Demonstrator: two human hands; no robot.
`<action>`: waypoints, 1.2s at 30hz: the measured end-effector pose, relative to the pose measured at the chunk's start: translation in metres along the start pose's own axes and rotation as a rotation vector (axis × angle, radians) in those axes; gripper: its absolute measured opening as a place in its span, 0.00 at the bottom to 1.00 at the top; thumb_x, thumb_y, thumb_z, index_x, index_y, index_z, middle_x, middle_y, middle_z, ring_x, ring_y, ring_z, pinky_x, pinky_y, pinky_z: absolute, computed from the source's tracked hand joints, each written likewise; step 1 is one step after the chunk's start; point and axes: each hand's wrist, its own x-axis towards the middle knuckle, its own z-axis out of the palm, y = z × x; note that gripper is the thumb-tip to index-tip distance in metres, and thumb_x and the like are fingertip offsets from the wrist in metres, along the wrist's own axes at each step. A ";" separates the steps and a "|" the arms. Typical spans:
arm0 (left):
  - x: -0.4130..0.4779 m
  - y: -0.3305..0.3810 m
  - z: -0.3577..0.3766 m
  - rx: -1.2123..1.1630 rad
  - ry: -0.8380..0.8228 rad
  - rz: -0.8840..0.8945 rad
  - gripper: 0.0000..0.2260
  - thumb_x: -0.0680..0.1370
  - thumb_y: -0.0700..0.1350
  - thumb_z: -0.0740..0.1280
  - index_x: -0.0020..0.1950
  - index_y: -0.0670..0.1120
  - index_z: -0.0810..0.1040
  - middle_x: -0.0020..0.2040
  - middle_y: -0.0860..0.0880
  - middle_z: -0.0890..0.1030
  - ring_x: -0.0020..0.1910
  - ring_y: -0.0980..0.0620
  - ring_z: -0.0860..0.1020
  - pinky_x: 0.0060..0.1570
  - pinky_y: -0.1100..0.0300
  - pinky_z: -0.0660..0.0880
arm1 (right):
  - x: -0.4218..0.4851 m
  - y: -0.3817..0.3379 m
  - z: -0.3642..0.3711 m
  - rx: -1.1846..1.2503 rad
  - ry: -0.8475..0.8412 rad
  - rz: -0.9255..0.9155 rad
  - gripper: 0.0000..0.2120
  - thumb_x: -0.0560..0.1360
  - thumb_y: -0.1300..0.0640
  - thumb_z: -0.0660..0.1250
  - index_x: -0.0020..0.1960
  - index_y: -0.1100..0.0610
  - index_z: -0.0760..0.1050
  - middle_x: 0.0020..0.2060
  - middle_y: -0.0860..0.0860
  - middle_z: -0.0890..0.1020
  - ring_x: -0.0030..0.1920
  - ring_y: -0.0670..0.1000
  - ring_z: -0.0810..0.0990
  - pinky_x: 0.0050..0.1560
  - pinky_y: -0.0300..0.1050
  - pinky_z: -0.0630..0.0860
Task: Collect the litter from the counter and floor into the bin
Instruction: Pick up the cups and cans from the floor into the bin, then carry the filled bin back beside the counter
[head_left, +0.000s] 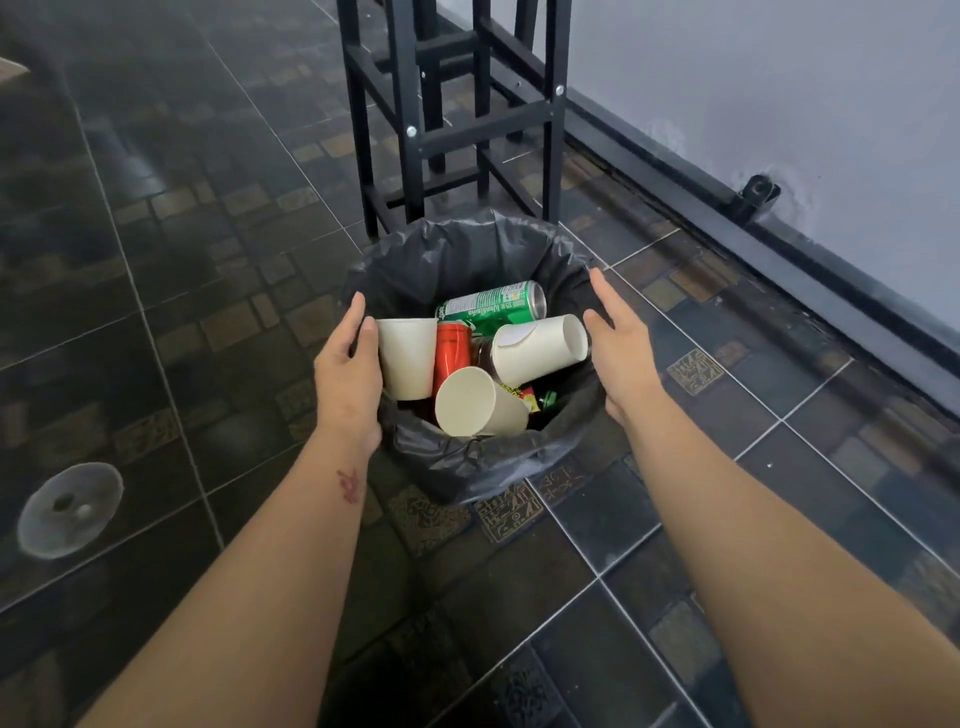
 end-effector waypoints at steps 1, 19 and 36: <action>-0.005 0.008 -0.001 0.009 -0.017 -0.017 0.16 0.82 0.48 0.61 0.71 0.58 0.72 0.73 0.57 0.68 0.69 0.59 0.66 0.67 0.59 0.65 | -0.010 -0.005 -0.004 0.011 0.021 0.024 0.23 0.81 0.60 0.57 0.71 0.38 0.68 0.73 0.43 0.67 0.68 0.43 0.67 0.63 0.39 0.62; -0.236 0.383 -0.015 0.167 -0.211 -0.129 0.16 0.81 0.50 0.64 0.69 0.57 0.74 0.67 0.59 0.71 0.63 0.62 0.68 0.55 0.67 0.65 | -0.271 -0.368 -0.166 0.034 0.227 0.253 0.22 0.80 0.54 0.60 0.70 0.34 0.67 0.72 0.40 0.68 0.73 0.47 0.64 0.74 0.55 0.60; -0.439 0.491 -0.055 0.196 -0.594 -0.021 0.19 0.81 0.54 0.63 0.71 0.57 0.72 0.69 0.58 0.71 0.62 0.62 0.70 0.47 0.72 0.66 | -0.541 -0.458 -0.267 0.140 0.593 0.182 0.20 0.80 0.51 0.62 0.69 0.34 0.69 0.70 0.41 0.71 0.63 0.39 0.67 0.64 0.40 0.62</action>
